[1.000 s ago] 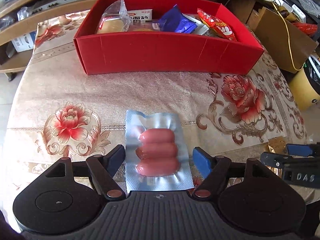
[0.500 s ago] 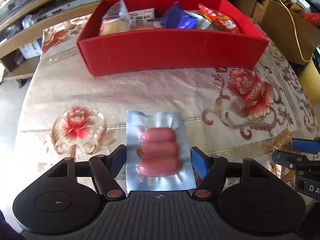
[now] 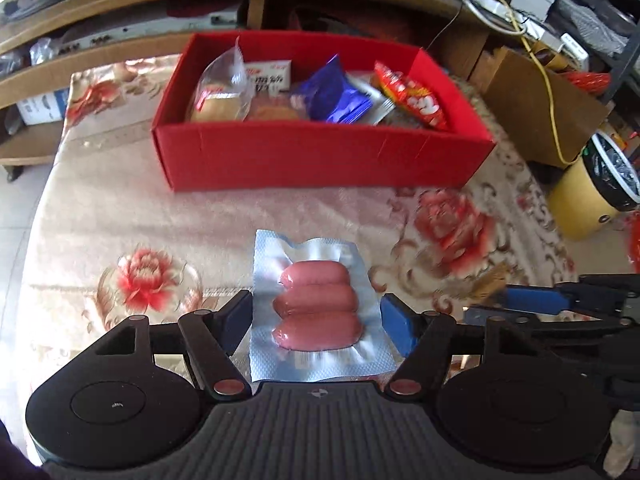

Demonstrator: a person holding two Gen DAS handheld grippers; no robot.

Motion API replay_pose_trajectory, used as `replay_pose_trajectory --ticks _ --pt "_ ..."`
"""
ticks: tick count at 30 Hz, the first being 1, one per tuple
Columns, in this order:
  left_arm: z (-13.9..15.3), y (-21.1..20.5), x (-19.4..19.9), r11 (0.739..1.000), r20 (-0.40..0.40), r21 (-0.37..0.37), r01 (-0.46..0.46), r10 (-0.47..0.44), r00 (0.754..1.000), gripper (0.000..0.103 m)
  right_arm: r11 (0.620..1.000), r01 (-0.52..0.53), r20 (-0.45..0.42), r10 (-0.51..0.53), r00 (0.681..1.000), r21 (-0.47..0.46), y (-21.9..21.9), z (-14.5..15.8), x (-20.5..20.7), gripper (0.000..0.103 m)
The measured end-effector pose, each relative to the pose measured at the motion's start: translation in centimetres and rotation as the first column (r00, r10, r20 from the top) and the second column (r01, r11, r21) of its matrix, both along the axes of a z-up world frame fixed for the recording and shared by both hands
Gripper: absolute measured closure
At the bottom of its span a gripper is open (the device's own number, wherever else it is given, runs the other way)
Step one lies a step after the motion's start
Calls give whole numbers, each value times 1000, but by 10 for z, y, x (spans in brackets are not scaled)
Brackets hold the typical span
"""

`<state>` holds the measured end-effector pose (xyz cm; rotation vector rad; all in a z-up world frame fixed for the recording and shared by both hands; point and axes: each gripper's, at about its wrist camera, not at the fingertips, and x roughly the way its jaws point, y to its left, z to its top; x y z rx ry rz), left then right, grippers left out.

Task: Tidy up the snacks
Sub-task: 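Carry the sausage pack and gold biscuit up and over the red box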

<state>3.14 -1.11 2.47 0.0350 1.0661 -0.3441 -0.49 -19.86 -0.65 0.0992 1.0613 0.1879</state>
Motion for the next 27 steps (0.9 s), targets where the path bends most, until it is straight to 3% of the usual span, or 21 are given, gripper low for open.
replay_pose_trajectory --ticks 12,21,27 --pt "27 -9 25 997 65 -79 9 -4 998 28 994 59 93 -68 993 94 -14 32 32 68" --pt "39 -19 68 991 115 -130 -10 25 993 28 985 92 144 -113 983 146 -24 49 80 68" --pt "40 -24 101 992 135 -122 -38 55 989 28 982 114 156 -138 978 153 -27 51 119 69"
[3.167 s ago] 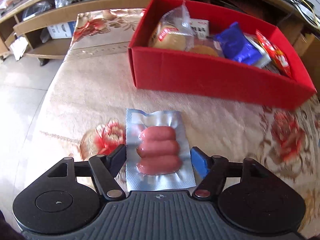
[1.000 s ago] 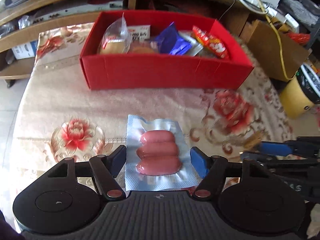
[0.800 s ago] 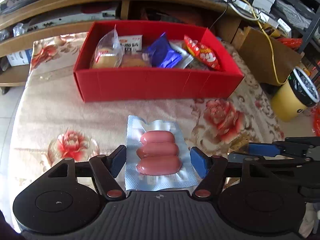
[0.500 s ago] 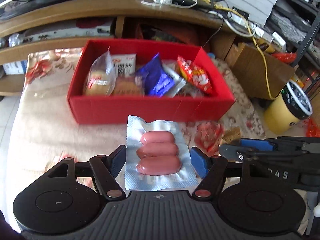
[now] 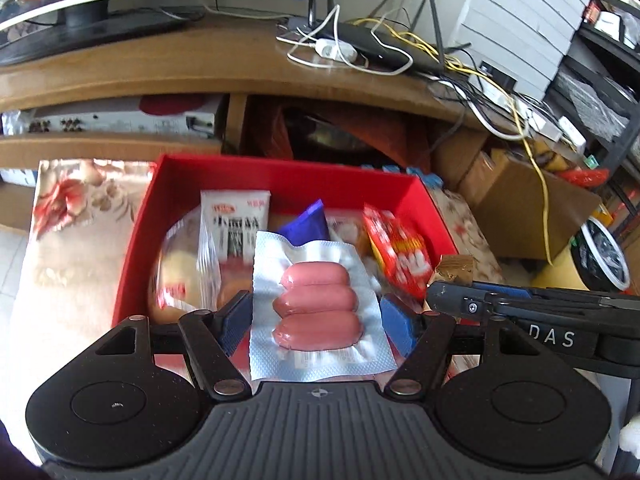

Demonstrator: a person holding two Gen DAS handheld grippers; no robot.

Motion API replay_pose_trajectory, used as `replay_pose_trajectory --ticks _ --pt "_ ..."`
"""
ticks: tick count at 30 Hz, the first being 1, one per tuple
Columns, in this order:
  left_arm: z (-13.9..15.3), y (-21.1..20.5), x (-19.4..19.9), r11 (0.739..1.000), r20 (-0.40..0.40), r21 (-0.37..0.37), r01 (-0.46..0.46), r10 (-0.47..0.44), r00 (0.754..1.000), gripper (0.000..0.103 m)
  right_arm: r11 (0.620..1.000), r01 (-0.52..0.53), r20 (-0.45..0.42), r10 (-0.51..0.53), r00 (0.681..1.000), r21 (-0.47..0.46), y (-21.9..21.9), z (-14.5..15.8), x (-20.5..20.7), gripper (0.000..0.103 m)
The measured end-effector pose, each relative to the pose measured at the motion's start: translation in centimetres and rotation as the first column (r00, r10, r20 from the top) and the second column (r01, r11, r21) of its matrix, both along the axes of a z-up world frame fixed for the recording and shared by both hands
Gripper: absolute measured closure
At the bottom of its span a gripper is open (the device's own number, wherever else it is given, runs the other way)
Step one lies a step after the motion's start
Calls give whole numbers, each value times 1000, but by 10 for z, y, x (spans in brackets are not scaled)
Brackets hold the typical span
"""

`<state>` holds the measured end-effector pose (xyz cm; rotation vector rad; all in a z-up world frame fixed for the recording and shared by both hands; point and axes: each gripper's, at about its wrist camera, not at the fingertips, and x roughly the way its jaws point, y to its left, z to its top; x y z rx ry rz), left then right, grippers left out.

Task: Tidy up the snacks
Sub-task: 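Carry the sausage pack and gold biscuit up and over the red box, then lower sausage pack and gold biscuit into the box and open both grippers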

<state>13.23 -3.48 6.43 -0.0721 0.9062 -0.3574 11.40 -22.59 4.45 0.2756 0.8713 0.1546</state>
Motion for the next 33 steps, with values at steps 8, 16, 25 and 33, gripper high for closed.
replay_pose_trajectory --ticks 8,16,25,33 --pt "-12 1 35 999 -8 16 -38 38 999 28 1000 16 -12 -16 1000 6 0 -11 41 69" --pt "-28 1 54 998 -30 32 -59 60 998 28 1000 25 -22 -25 999 -1 2 -22 59 69" --pt "-24 -2 53 996 -6 65 -60 61 998 25 999 38 -11 -37 999 12 -2 -19 59 67" --pt "-16 -1 45 995 27 77 -60 58 998 19 998 56 -12 -56 998 -6 -2 -16 53 63"
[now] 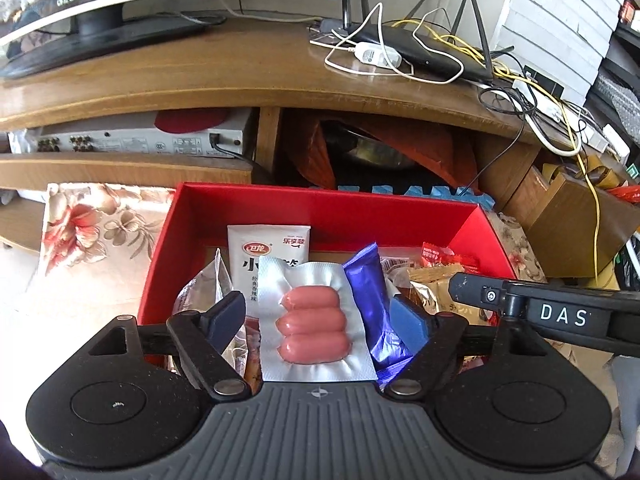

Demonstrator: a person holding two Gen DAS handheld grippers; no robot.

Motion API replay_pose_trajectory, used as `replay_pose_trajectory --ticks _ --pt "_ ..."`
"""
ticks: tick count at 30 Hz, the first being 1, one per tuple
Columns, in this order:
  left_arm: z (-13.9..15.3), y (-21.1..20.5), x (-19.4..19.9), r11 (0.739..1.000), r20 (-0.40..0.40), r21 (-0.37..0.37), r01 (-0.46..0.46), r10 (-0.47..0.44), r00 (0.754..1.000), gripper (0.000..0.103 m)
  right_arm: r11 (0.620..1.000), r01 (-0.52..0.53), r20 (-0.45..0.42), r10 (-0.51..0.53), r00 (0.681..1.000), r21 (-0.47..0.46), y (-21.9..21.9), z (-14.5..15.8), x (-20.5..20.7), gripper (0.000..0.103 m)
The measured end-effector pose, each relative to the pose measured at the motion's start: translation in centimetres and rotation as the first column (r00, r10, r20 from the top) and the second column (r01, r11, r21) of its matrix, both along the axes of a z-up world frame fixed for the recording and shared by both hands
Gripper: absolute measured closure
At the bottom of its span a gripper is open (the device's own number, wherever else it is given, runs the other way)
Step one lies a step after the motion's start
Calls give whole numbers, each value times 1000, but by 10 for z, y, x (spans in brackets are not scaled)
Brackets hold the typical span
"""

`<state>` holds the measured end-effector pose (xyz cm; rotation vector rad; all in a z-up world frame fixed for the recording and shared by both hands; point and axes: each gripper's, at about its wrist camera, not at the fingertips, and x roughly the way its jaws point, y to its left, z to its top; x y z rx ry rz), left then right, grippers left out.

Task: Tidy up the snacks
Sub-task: 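Lower sausage pack and gold biscuit into the box and open both grippers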

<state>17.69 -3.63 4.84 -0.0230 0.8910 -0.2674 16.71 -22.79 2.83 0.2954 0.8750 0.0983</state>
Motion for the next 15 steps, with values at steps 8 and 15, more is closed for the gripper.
replay_pose_trajectory --ticks 8,15 --pt "8 -4 -13 1000 28 27 5 -6 1000 15 1000 11 12 -11 1000 -16 -3 8 -17 62" --pt "15 -9 -32 999 60 51 12 -15 998 12 1000 18 19 -17 1000 -14 -7 12 -36 61"
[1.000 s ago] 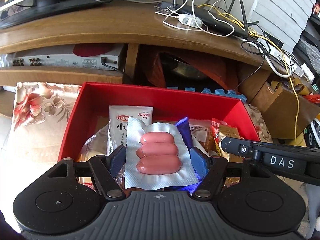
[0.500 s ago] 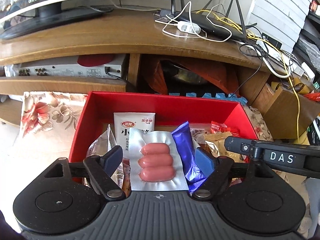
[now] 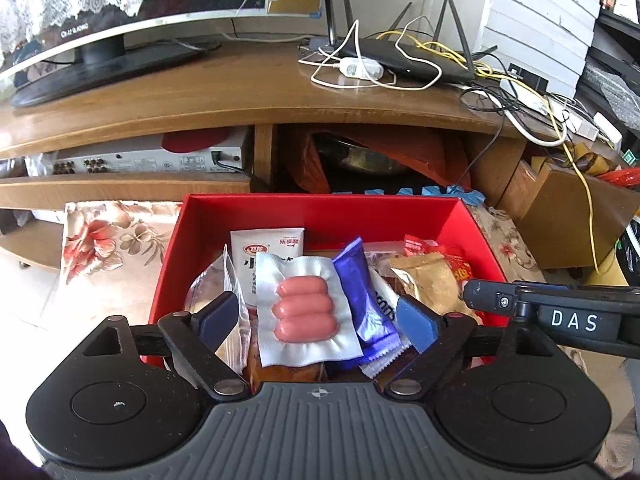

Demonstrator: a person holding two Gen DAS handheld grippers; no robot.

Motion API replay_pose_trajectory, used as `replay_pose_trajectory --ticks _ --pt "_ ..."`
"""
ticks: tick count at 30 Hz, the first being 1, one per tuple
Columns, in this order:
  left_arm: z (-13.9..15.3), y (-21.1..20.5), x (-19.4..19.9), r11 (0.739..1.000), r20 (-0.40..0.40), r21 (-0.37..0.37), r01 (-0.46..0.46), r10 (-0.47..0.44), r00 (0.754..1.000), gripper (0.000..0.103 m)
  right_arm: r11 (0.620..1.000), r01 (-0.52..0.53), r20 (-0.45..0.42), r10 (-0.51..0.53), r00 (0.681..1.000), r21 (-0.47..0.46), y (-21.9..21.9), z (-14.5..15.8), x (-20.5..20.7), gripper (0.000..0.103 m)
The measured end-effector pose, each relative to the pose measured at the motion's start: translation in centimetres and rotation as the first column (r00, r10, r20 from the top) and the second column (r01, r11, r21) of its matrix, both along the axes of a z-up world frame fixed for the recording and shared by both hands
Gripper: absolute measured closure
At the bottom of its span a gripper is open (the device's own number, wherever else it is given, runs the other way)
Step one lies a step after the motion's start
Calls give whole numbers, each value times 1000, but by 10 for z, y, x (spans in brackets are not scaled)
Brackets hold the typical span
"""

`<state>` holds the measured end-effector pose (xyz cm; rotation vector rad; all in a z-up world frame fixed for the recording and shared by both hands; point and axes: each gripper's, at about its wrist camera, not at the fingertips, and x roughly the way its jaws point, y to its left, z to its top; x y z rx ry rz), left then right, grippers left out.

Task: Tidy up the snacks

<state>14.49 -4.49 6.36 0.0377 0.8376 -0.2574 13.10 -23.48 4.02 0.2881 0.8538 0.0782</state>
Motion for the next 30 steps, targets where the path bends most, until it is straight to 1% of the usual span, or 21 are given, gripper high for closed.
replay_pose_trajectory --ticks 6,11,15,21,25,30 --pt "7 0 -24 1000 13 15 -7 6 1000 6 1000 9 3 -9 1000 18 -6 4 -29 61" --pt "9 0 -46 999 33 36 -5 4 999 3 1000 5 2 -5 1000 19 -5 7 -51 61" --pt "8 2 -60 999 32 41 -1 0 999 0 1000 6 0 -6 1000 24 -5 7 -69 60" --pt "6 7 -79 999 31 35 -7 6 1000 0 1000 -2 -1 3 1000 29 -4 7 -95 57" --pt "3 10 -92 998 32 54 -13 12 999 0 1000 -9 0 9 1000 23 -2 6 -109 57" --pt "-1 17 -108 999 19 37 -16 16 1000 0 1000 -14 -14 14 1000 17 0 3 -123 57"
